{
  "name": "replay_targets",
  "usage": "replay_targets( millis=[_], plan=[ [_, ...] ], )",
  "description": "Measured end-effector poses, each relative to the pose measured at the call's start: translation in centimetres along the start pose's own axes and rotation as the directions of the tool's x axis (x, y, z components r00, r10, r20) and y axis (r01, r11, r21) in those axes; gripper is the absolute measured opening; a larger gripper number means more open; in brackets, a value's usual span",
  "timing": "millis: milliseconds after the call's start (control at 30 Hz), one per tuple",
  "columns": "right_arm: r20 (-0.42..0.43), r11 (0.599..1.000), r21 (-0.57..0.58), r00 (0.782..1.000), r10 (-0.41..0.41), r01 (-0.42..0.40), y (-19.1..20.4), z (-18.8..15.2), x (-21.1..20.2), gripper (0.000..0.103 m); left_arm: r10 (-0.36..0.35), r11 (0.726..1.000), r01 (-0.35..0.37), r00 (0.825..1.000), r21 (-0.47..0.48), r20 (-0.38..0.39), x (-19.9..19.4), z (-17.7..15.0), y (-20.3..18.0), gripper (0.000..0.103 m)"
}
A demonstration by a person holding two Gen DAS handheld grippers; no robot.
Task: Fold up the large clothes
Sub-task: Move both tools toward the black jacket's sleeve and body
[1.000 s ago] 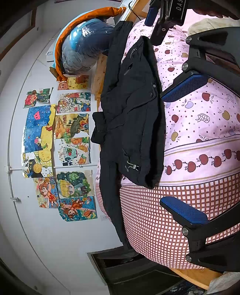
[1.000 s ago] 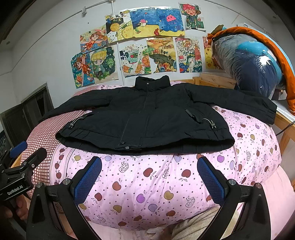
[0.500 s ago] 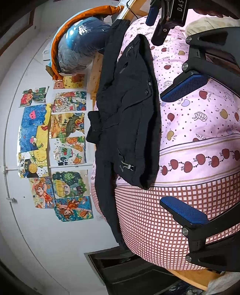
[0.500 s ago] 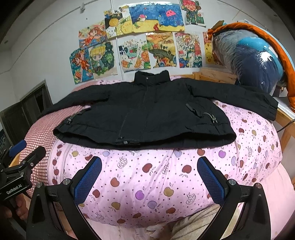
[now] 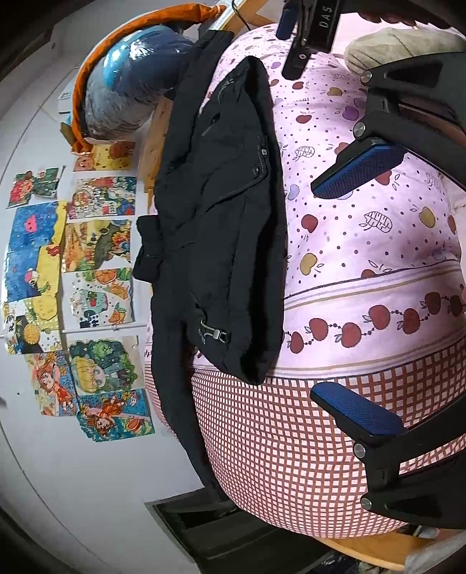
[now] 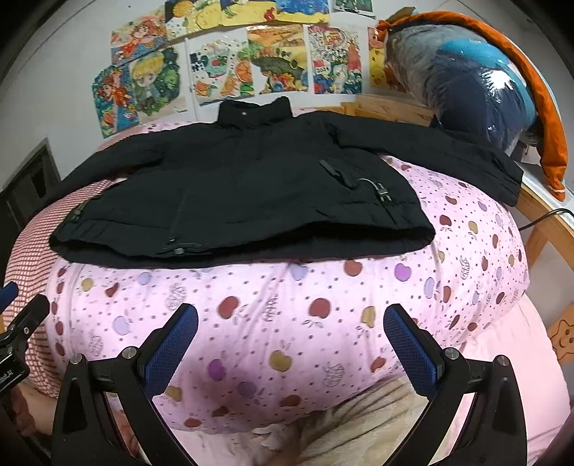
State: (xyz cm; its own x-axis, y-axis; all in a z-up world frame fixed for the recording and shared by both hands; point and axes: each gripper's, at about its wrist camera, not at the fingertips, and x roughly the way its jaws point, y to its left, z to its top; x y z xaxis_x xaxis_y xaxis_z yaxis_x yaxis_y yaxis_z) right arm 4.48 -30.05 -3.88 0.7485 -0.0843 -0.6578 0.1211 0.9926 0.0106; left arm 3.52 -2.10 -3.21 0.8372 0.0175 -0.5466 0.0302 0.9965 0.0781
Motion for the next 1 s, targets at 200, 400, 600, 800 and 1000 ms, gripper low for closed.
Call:
replay_targets(
  millis=[200, 400, 600, 800, 1000],
  plan=[
    [0.002, 0.999, 0.005, 0.999, -0.035, 0.035, -1.5, 1.3, 1.2, 0.102, 0.009, 0.999, -0.007, 0.999, 0.032, -0.051, 1.6, 1.5, -0.9, 0.103],
    [0.005, 0.998, 0.013, 0.999, -0.054, 0.054, -3.5, 2.3, 2.4, 0.102, -0.007, 0.999, 0.012, 0.995, 0.047, -0.102, 3.5, 3.6, -1.7, 0.103],
    [0.001, 0.996, 0.033, 0.997, -0.078, 0.078, -5.5, 3.5, 3.7, 0.102, -0.026, 0.998, 0.032, 0.991, 0.046, -0.13, 5.3, 6.7, -3.0, 0.103],
    [0.011, 0.994, 0.042, 0.994, -0.105, 0.104, -7.1, 4.9, 4.5, 0.102, -0.044, 0.996, 0.053, 0.991, 0.069, -0.125, 6.5, 9.3, -5.0, 0.103],
    [0.042, 0.989, 0.064, 0.989, -0.139, 0.136, -8.9, 6.6, 5.1, 0.102, -0.059, 0.99, 0.077, 0.986, 0.115, -0.156, 8.8, 12.2, -6.9, 0.103]
  ],
)
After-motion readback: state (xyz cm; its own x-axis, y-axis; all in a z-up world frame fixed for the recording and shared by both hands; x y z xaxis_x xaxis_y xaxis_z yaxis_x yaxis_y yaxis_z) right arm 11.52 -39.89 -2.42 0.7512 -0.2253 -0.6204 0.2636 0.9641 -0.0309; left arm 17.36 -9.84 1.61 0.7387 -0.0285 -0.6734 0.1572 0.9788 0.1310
